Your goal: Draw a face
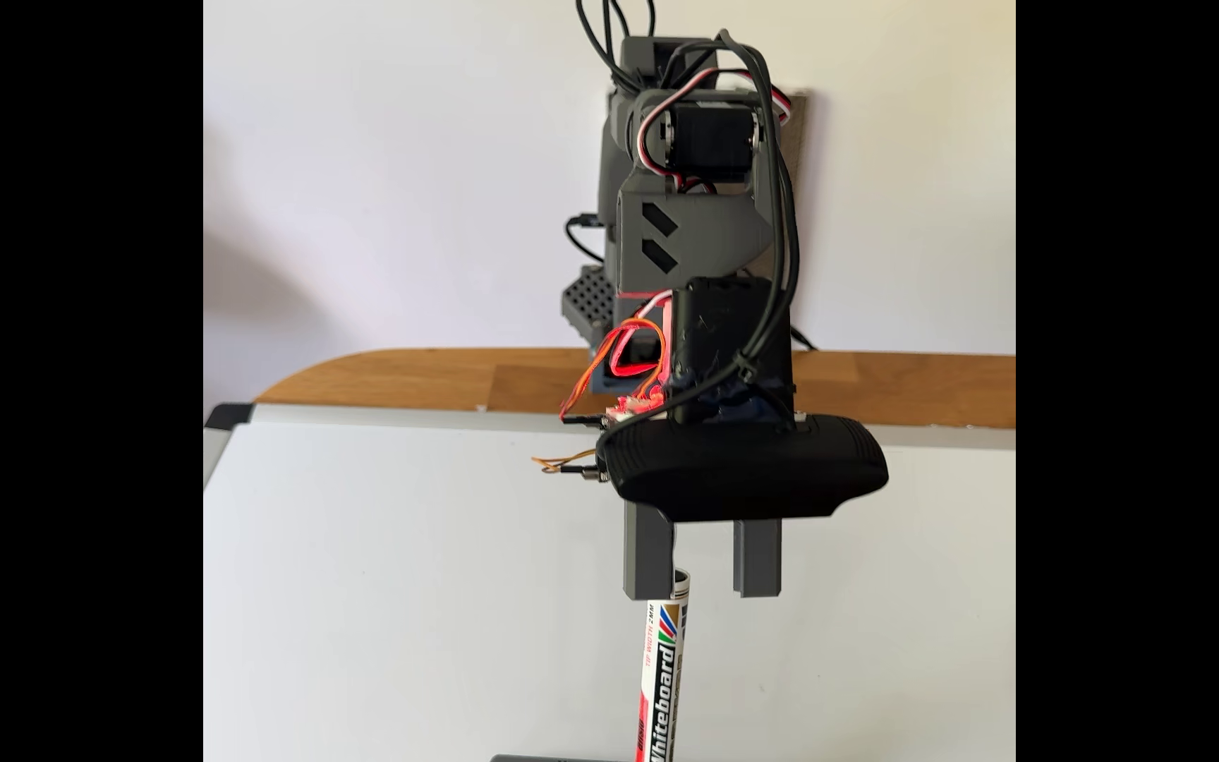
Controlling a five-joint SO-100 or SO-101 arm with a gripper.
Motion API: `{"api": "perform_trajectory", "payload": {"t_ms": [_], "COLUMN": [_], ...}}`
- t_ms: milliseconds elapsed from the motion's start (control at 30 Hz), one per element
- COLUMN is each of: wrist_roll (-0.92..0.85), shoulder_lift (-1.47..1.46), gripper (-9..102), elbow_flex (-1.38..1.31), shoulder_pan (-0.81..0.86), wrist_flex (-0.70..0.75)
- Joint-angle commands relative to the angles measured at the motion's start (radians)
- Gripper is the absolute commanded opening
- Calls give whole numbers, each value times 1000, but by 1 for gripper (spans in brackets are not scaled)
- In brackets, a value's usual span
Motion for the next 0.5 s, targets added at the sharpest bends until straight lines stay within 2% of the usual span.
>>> {"api": "perform_trajectory", "payload": {"t_ms": [0,467], "wrist_roll": [-8,-9], "shoulder_lift": [26,-18], "gripper": [100,100], "elbow_flex": [-67,-67], "shoulder_pan": [18,40], "wrist_flex": [-28,14]}}
